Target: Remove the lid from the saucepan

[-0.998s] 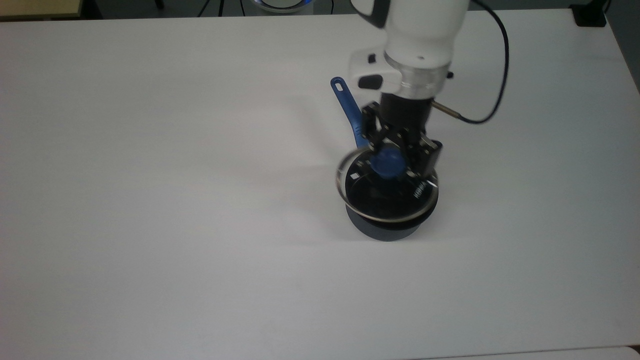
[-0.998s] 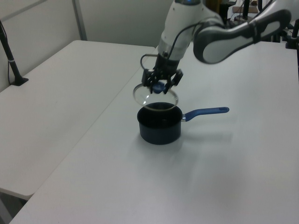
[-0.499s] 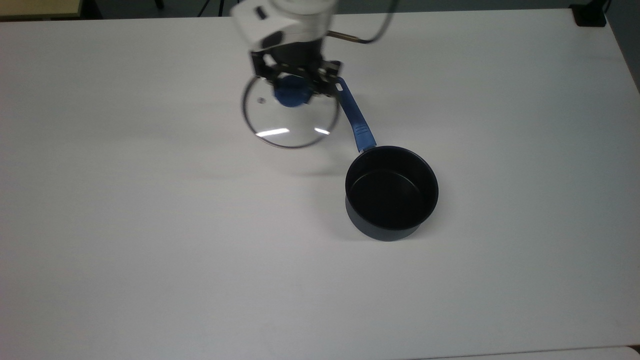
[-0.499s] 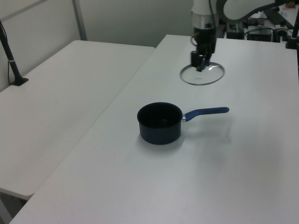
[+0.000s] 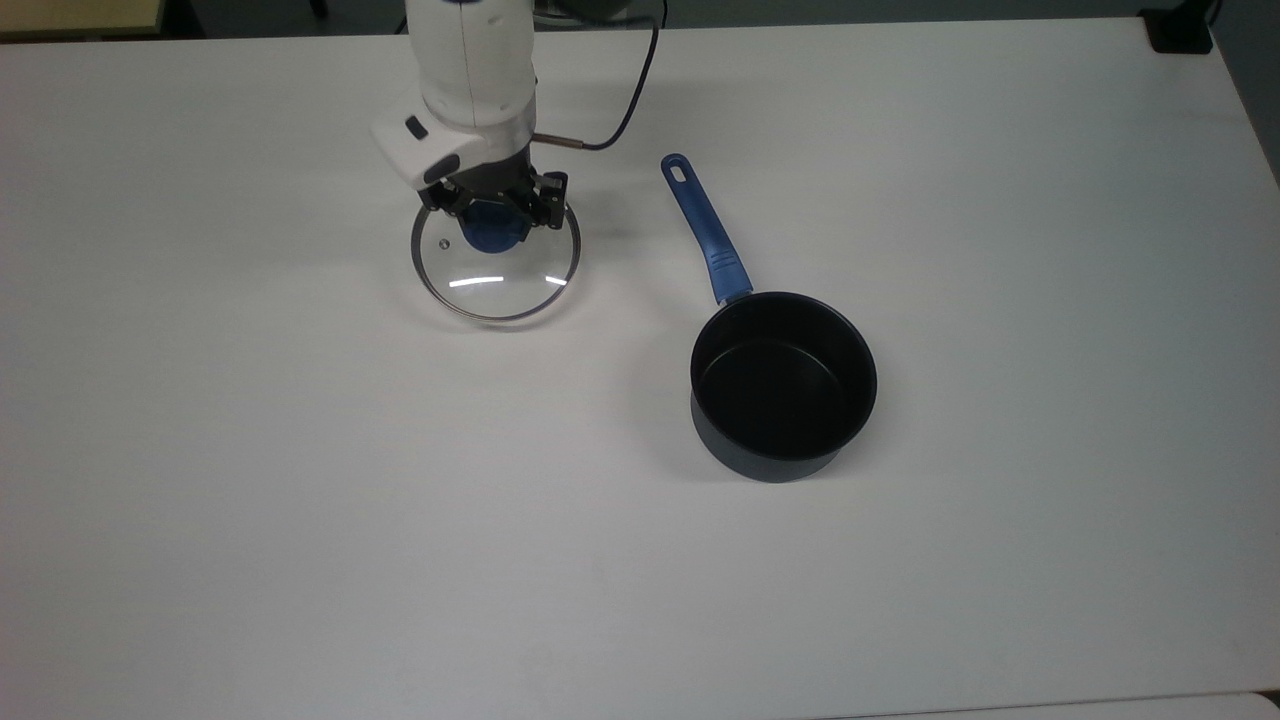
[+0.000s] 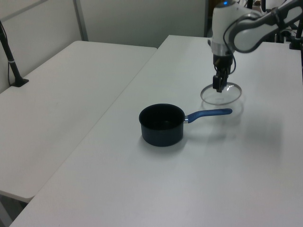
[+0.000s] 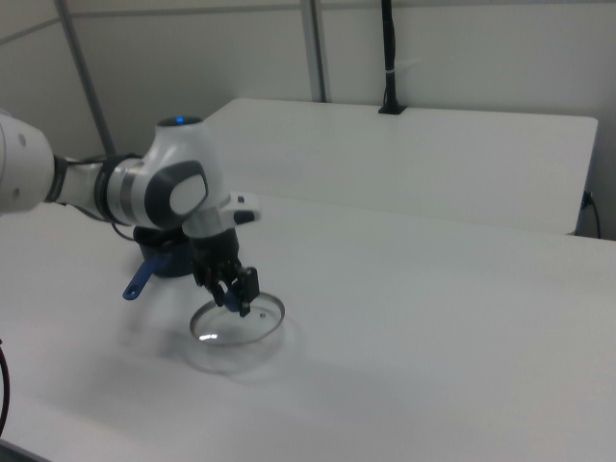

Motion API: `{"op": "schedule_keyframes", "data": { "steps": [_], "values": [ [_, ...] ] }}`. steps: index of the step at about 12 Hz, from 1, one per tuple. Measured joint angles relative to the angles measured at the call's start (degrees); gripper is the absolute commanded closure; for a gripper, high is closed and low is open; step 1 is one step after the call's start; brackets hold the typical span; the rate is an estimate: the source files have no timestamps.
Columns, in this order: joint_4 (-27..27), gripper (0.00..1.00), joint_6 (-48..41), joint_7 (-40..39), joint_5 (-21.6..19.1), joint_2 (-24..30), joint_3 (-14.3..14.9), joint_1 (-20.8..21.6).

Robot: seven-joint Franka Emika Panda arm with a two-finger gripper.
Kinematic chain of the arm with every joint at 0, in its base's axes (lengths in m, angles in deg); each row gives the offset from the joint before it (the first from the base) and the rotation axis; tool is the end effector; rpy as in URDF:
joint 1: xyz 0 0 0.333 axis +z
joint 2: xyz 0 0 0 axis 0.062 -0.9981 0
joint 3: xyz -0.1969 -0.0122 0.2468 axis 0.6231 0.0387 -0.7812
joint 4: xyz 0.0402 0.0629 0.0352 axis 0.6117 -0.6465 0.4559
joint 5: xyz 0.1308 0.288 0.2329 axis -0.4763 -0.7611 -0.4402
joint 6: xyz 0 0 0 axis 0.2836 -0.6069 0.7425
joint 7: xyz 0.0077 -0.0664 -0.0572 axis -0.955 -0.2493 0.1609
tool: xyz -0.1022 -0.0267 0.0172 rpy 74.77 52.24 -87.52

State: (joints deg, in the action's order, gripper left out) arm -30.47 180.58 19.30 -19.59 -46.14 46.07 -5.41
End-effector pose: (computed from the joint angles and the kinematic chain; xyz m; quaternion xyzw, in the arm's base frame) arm 0.5649 -0.0137 0.3615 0.9982 -0.0431 -0.0098 0.0395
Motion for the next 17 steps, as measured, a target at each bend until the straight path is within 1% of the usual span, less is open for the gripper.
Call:
{"op": "schedule_keyframes", "data": {
  "steps": [1,2,3,6,7,9,10,12,13,14,16,17],
  "values": [
    [-1.3,0.39,1.5,-0.1,0.0,-0.6,0.0,0.0],
    [-1.6,0.15,1.9,-0.1,0.0,-1.2,0.0,0.0],
    [-1.6,0.00,2.0,-0.1,0.0,-1.3,0.0,-0.2],
    [-1.1,0.00,1.5,0.3,0.0,-1.1,0.0,-0.3],
    [0.0,0.00,0.1,1.4,0.0,-0.8,0.0,-0.3],
    [5.2,0.00,-4.4,4.7,0.0,-0.1,0.0,-0.3],
    [9.8,0.00,-8.7,5.7,0.0,0.6,0.0,-0.4],
    [20.8,0.00,-21.7,6.4,-1.2,2.8,0.0,-0.9],
    [24.7,0.00,-26.4,6.4,-1.7,4.6,0.0,-1.0],
    [26.7,0.00,-28.7,6.4,-2.3,7.0,0.0,-1.0],
    [27.1,0.00,-32.0,6.4,-3.6,11.3,0.0,-1.0],
    [26.9,0.00,-33.0,6.3,-3.8,12.5,0.1,-1.0]
  ]
}}
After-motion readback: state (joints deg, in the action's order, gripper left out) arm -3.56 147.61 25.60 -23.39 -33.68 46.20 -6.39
